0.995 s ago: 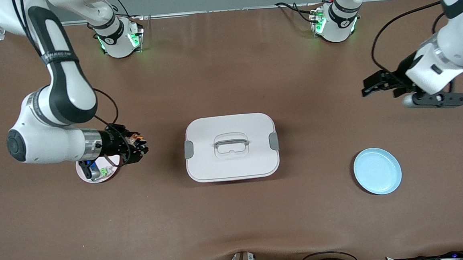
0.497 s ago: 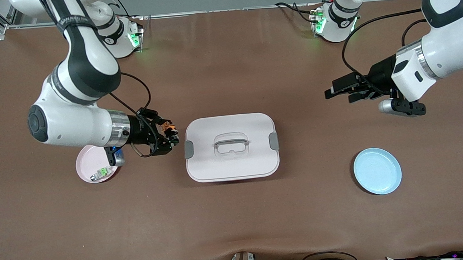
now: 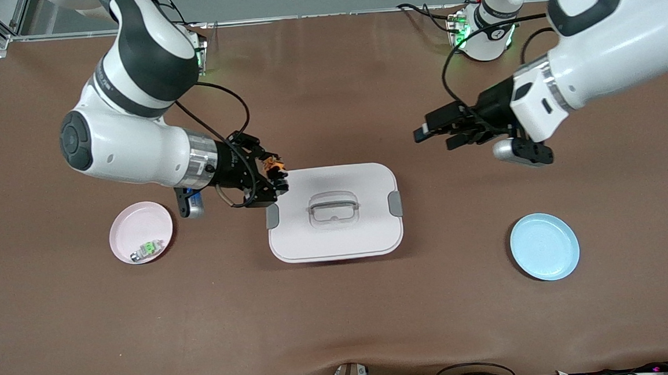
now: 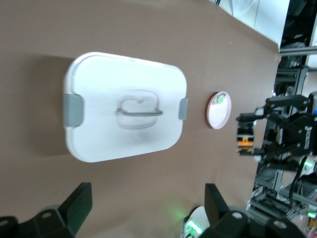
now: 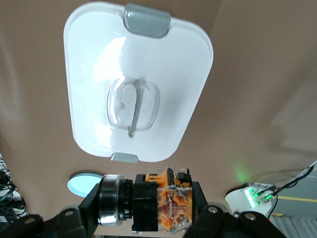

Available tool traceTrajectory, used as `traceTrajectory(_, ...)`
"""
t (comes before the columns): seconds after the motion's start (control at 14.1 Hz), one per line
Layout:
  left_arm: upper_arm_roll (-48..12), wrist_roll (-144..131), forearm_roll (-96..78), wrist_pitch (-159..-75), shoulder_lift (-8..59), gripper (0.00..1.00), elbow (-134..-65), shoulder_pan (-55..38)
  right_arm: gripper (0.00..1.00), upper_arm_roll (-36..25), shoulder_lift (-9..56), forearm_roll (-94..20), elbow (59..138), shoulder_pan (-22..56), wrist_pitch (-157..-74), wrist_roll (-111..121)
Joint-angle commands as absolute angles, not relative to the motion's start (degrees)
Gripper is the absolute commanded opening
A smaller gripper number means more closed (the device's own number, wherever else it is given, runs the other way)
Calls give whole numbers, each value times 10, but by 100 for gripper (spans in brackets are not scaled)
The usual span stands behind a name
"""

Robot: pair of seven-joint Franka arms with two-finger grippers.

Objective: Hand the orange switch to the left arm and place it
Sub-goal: 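Carry the switch over the box while the left gripper reaches toward it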

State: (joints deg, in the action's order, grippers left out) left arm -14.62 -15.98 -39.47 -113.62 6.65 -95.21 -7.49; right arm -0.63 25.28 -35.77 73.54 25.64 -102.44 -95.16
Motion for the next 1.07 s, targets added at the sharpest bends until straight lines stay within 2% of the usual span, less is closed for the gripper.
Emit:
traceTrajectory(0.0, -172, -202, -405, -1195, 83, 100, -953, -82, 0, 0, 310, -367, 644, 273, -1010, -1021)
traceTrajectory(0.36, -174, -235, -407, -1238, 109, 100, -949, -115, 0, 2, 363, -367, 571, 311, -1025, -1092)
traceTrajectory(0.57, -174, -248, -406, -1283, 124, 100, -948, -141, 0, 3, 365, -367, 568, 328, -1052, -1114)
traceTrajectory(0.99, -174, -249, -405, -1285, 152, 100, -933, -154, 0, 19, 365, -367, 562, 339, -1092, -1142)
